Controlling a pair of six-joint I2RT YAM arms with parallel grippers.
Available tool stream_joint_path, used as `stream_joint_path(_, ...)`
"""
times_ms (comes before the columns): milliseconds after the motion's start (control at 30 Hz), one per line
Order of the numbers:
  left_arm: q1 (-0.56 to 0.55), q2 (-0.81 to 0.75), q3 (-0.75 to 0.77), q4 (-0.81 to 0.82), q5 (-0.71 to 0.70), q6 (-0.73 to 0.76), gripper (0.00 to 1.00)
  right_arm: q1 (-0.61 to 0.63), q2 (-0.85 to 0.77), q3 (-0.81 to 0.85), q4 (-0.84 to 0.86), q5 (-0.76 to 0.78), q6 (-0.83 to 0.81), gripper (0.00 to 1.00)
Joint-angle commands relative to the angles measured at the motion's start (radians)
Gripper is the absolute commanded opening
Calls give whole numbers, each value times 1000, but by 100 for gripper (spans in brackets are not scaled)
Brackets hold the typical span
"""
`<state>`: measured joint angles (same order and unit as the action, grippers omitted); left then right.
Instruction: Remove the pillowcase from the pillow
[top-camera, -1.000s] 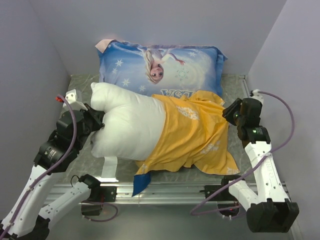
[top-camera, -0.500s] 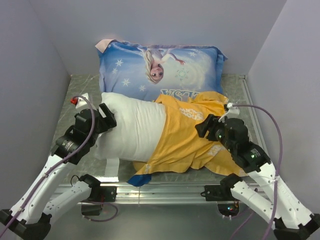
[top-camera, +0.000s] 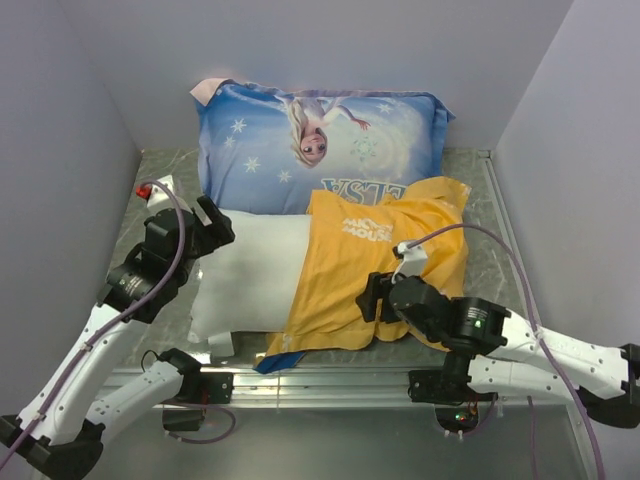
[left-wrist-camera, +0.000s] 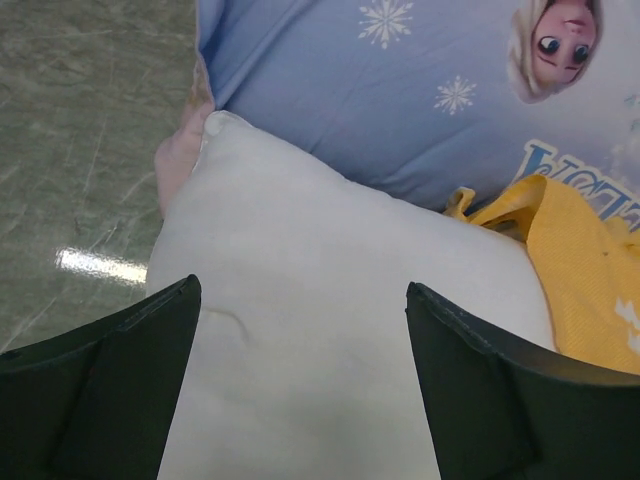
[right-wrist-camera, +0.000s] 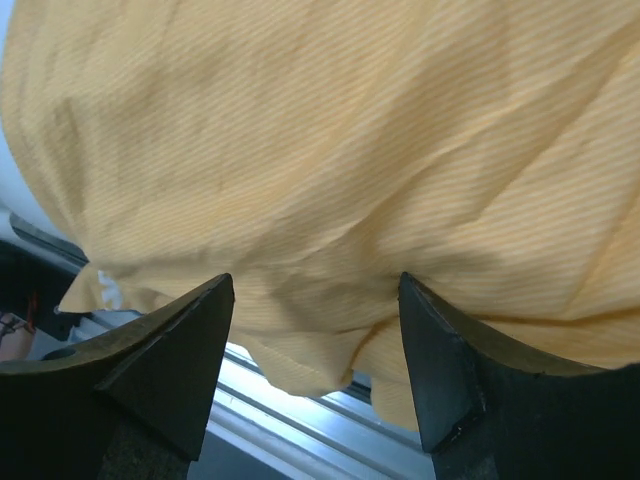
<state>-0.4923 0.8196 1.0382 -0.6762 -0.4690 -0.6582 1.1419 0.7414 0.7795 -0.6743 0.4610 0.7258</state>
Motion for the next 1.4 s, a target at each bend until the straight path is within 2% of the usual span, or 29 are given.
stream_joint_path(0, 0, -2, 52, 20, 45, 29, 89, 96, 59, -12, -39, 133, 127, 75)
stream_joint_path(267, 1, -63, -6, 50, 182, 9, 87, 280, 211, -75, 73, 232, 364, 79)
stream_joint_path(467, 0, -111, -66, 72, 273, -6, 85, 416, 233, -92, -77, 295, 598, 79)
stream_joint_path(567, 0, -114, -84, 79, 286, -11, 85, 456, 214, -103, -139, 280, 656, 79)
stream_joint_path(767, 0, -126, -116, 110, 299, -14, 85, 484, 165, -152, -199, 277, 731, 81)
stream_joint_path(933, 0, -134, -136, 130, 329, -23, 84, 469, 208, -183, -76, 353, 716, 84)
stream_joint_path(1033, 0, -142, -135, 138, 349, -24, 83, 452, 234, -201, 57, 384, 663, 80)
stream_joint_path(1100, 0, -148, -132, 144, 369, -29, 82, 450, 239, -175, 87, 430, 641, 69)
stream_joint_path(1133, 1, -157, -129, 148, 381, -32, 81, 450, 236, -157, 82, 444, 615, 31)
stream_joint_path(1167, 0, -160, -127, 150, 406, -34, 79, 452, 233, -108, 70, 461, 604, 9)
stream_joint_path(1200, 0, -165, -121, 150, 415, -34, 79, 452, 231, -74, 26, 491, 591, 0)
stream_joint_path(1300, 0, -177, -98, 155, 478, -9, 78, 470, 219, 85, -72, 559, 520, 0)
stream_joint_path(1367, 0, -188, -75, 152, 506, 8, 78, 473, 202, 206, -70, 567, 391, 0)
